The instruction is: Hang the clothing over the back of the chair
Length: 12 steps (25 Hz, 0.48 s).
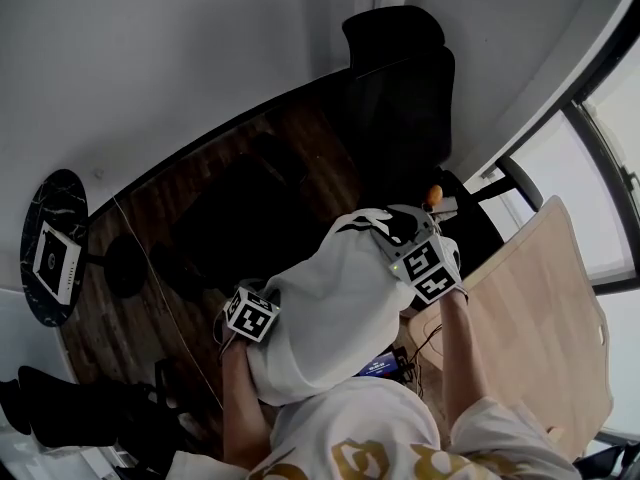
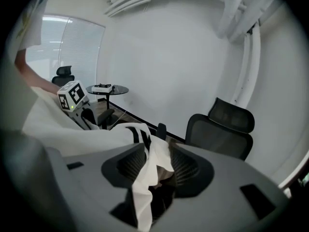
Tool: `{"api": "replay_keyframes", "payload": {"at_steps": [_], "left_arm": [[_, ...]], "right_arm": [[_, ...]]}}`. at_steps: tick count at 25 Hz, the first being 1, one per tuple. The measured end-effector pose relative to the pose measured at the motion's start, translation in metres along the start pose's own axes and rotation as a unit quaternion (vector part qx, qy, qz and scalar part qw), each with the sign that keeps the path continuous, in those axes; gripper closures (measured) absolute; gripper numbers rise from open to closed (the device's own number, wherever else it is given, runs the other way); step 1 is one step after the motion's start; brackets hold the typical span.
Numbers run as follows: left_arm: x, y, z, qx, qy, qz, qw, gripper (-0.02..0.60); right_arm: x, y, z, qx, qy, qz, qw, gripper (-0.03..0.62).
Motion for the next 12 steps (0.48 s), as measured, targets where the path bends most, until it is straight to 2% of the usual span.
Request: {"api": "replay_keyframes", "payload": {"at_steps": [3,5,9,12], "left_arm": [[0.007,0.006,-0.002,-0.004,0.025,-0.016,0.9995,0.391],[0.003,0.007,-0.005,0.004,0.021,-0.032,0.9992,0.364],[-0.023,0.006,-0.022,0.038,-0.022,-0.075,0.9962,0.324],[-0.045,-0.002,-0.055,0.102,-0.054,-0.13,0.9848,0.322]], "right_arm": [[0.001,0.006,-0.006,-0.005,0.004,0.004,1.0,0.416],[0.001,0.007,-0.012,0.004,0.006,0.019,1.0,0.418],[0.001,0.004,-0.03,0.032,0.017,0.054,0.998,0.424],[-0.001,0.001,-0.051,0.058,0.033,0.082,0.994,0.439]]}}
Point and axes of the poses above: the fingertips, and each gripper's own axes: z forward along the fingers, x to its right, y out of its underside, the point moved 1 cm from there along -z, backward along the fingers, and after that the axes turned 6 degrees about -x, right-handed, at the moved point
